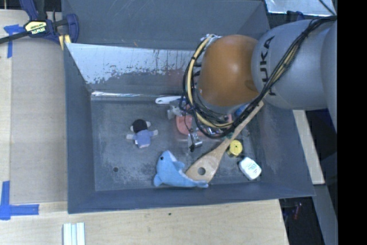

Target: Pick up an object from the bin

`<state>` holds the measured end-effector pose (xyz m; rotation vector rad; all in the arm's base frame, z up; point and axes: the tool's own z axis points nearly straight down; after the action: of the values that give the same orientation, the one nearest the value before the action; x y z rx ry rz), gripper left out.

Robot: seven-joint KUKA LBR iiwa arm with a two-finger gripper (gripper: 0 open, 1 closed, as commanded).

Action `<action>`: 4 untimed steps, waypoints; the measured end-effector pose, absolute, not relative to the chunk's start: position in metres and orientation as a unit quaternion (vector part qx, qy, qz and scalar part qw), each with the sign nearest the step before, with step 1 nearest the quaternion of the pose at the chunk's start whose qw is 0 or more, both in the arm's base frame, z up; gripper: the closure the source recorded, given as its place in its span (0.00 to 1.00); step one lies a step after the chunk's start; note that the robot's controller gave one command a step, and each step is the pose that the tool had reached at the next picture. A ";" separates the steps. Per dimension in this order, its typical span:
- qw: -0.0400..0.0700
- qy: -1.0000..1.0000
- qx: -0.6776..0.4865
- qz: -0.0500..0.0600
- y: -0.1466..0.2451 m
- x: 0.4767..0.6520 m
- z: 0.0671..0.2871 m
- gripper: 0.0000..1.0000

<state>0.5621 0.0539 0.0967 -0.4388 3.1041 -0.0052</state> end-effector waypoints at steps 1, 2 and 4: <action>0.005 0.994 -0.111 0.002 0.093 0.525 0.149 0.00; 0.003 1.000 0.014 0.000 0.026 0.506 0.087 0.00; 0.006 0.996 0.087 0.003 0.078 0.496 0.104 1.00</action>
Offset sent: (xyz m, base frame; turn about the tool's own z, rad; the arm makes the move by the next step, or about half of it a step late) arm -0.0620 -0.0477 -0.0267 0.3767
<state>0.4964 0.0782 0.1041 0.2720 3.1186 0.0101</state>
